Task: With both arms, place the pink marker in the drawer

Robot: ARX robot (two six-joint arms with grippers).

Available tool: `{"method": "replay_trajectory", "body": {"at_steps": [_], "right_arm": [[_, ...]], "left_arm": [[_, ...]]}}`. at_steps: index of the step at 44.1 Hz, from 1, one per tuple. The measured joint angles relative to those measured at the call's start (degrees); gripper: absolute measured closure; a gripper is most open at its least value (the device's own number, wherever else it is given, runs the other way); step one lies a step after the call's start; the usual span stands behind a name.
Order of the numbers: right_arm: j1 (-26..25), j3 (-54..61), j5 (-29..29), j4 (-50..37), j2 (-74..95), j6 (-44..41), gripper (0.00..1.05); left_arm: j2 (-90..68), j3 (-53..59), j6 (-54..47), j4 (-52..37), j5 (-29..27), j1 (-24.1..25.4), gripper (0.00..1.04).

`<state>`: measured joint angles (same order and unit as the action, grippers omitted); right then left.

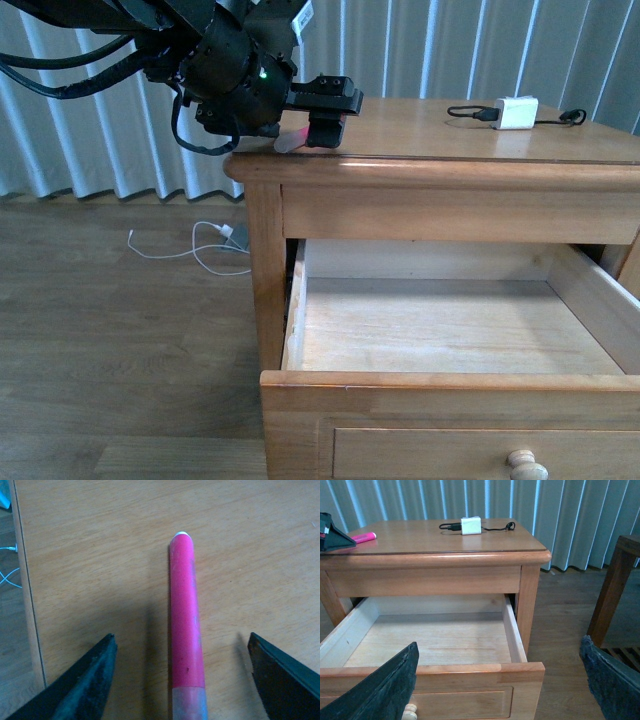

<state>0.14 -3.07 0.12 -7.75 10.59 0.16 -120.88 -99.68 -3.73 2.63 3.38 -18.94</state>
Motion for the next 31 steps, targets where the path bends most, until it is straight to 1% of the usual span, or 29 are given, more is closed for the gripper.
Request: {"method": "replay_trajectory", "body": {"at_steps": [2, 3, 8, 9, 14, 15, 19, 20, 31], "right_arm": [[0.00, 0.00, 0.00, 0.00, 0.00, 0.00, 0.09], [0.00, 0.00, 0.00, 0.00, 0.00, 0.00, 0.09], [0.00, 0.00, 0.00, 0.00, 0.00, 0.00, 0.09], [0.00, 0.00, 0.00, 0.00, 0.00, 0.00, 0.09], [0.00, 0.00, 0.00, 0.02, 0.00, 0.00, 0.09], [0.00, 0.00, 0.00, 0.00, 0.00, 0.00, 0.09], [0.00, 0.00, 0.00, 0.00, 0.00, 0.00, 0.09], [0.00, 0.00, 0.00, 0.00, 0.00, 0.00, 0.09], [0.00, 0.00, 0.00, 0.02, 0.00, 0.00, 0.09]], "left_arm": [[0.00, 0.00, -0.39, 0.00, -0.04, 0.04, 0.36], [0.00, 0.00, -0.48, 0.00, -0.04, 0.04, 0.37], [0.00, 0.22, -0.81, -0.24, 0.00, 0.20, 0.55], [0.00, 0.31, -0.81, -0.33, 0.04, 0.22, 0.57], [0.15, 0.94, -1.01, -0.92, 0.22, 0.50, 0.73], [0.15, 1.01, -1.03, -0.96, 0.22, 0.57, 0.75], [0.70, 1.81, -0.96, -1.44, 1.22, 0.98, 0.89], [1.03, 2.27, -0.94, -1.66, 1.51, 1.16, 0.90], [4.46, 7.58, 0.90, -5.14, 6.56, 2.38, 0.90]]}}
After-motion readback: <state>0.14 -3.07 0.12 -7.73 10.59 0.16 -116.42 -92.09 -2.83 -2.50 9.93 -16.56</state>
